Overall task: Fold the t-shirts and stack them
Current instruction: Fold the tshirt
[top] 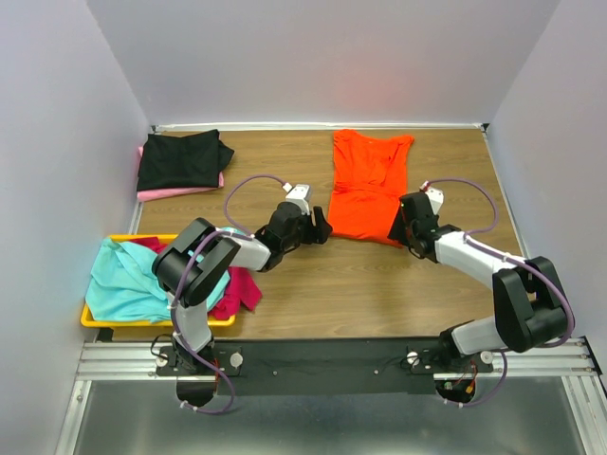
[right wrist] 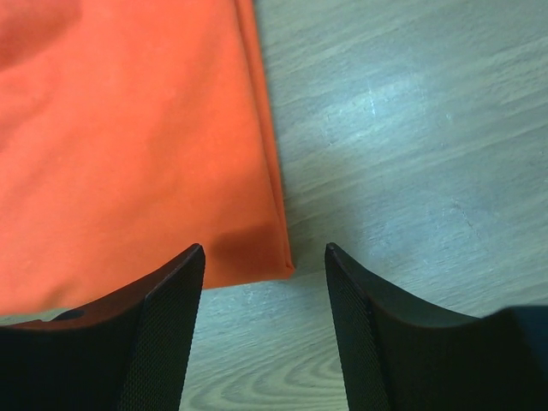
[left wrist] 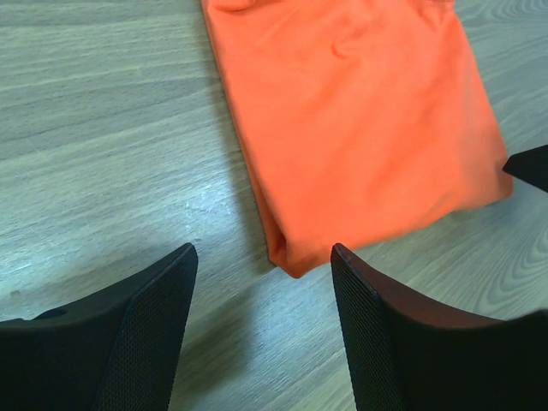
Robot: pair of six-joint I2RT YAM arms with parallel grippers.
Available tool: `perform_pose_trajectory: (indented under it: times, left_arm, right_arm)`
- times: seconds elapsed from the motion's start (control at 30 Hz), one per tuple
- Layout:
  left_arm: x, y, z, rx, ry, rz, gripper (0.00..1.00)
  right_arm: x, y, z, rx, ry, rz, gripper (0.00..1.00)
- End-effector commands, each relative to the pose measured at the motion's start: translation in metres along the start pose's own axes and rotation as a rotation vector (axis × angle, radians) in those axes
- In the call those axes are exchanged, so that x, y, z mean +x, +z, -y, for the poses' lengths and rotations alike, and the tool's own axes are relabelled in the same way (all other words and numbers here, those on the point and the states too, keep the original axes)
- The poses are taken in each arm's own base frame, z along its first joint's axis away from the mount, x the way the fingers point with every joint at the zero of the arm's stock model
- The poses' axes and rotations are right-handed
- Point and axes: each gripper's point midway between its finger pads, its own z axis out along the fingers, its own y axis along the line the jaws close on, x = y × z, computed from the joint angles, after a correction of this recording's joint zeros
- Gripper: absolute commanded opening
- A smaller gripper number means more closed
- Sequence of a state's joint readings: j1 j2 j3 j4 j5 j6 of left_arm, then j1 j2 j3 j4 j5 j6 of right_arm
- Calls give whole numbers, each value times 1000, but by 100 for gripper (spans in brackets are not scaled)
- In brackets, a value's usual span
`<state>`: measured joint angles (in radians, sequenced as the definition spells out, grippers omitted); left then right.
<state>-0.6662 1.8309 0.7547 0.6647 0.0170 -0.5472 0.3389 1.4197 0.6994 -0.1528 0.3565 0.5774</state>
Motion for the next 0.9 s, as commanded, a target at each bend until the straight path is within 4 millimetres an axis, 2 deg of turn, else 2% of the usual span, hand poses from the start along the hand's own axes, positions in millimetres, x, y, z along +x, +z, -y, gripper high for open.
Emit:
perform_pose_trajectory:
  times: [0.0, 0.33, 0.47, 0.57, 0.7, 0.87]
  left_arm:
    - [-7, -2, 13, 49, -2, 25, 71]
    - [-6, -1, 16, 55, -3, 26, 70]
    - [-6, 0, 14, 49, -5, 27, 70]
    - [-3, 3, 12, 41, -5, 20, 69]
    - [0, 5, 11, 39, -8, 14, 66]
    - [2, 8, 13, 41, -5, 9, 65]
  right_arm:
    - [12, -3, 4, -1, 14, -29, 64]
    - [40, 2, 8, -3, 18, -111, 54]
    - [45, 4, 12, 14, 10, -121, 46]
    - [48, 7, 14, 25, 3, -132, 34]
    - [52, 10, 14, 28, -3, -149, 26]
    - [52, 12, 11, 17, -10, -156, 21]
